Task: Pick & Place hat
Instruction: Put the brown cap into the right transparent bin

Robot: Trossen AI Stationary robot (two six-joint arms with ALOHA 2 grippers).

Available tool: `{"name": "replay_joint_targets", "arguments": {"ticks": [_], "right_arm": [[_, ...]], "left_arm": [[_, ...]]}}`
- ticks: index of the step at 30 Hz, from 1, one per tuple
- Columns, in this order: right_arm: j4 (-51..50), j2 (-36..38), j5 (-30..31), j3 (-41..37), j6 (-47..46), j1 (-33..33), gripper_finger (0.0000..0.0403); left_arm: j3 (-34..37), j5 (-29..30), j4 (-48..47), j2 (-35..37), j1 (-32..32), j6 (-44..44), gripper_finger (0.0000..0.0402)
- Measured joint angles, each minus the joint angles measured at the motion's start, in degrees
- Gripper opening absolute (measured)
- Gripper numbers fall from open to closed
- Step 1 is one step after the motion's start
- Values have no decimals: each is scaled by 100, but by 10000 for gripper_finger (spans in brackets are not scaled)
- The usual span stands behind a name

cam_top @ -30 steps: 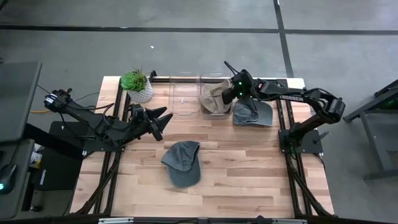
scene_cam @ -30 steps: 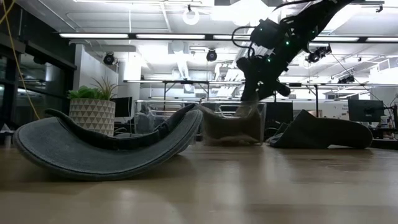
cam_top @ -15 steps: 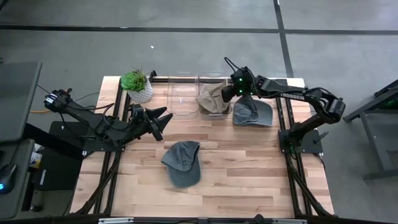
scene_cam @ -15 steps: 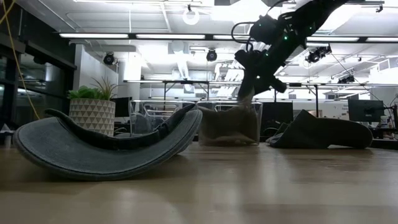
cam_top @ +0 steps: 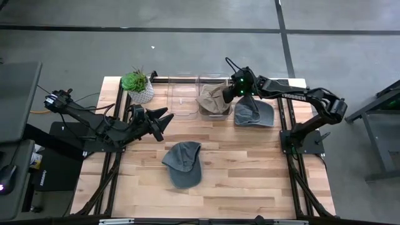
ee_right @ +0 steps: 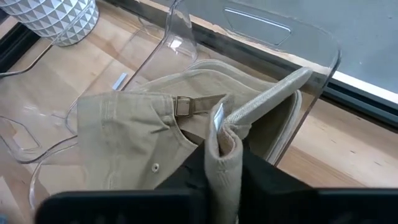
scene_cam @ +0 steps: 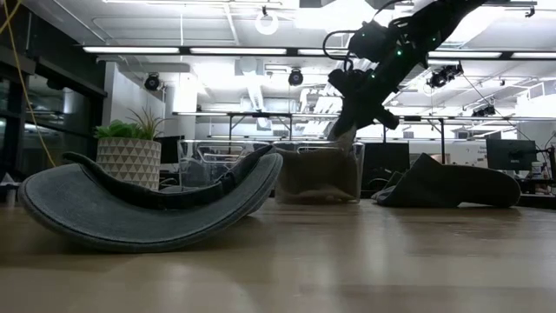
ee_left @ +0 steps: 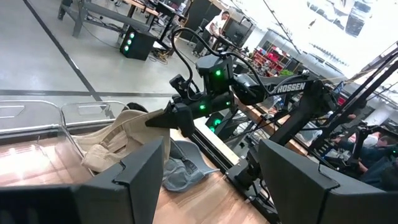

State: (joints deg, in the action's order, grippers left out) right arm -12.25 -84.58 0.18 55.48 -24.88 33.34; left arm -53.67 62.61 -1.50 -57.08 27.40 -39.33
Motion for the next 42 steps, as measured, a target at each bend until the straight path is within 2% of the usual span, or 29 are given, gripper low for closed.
{"name": "replay_joint_targets", "arguments": {"ticks": [13,16,19,34,38,42], "right_arm": [[3,0,-231,0,-184,17,230],[-16,0,-255,0,-322,57,258],[-37,42,-348,0,-361,117,269],[-261,820,-334,7,-368,483,261],[-1017,998,-276,7,-156,533,215],[-1773,1018,-217,7,238,533,129]], "left_arm": [[0,1,-4,0,0,-10,241],[0,2,-4,0,0,-9,241],[0,1,-7,0,0,-9,241],[0,2,-13,0,0,-15,241],[0,2,-15,0,0,-17,241],[0,0,-44,-2,0,-20,241]]}}
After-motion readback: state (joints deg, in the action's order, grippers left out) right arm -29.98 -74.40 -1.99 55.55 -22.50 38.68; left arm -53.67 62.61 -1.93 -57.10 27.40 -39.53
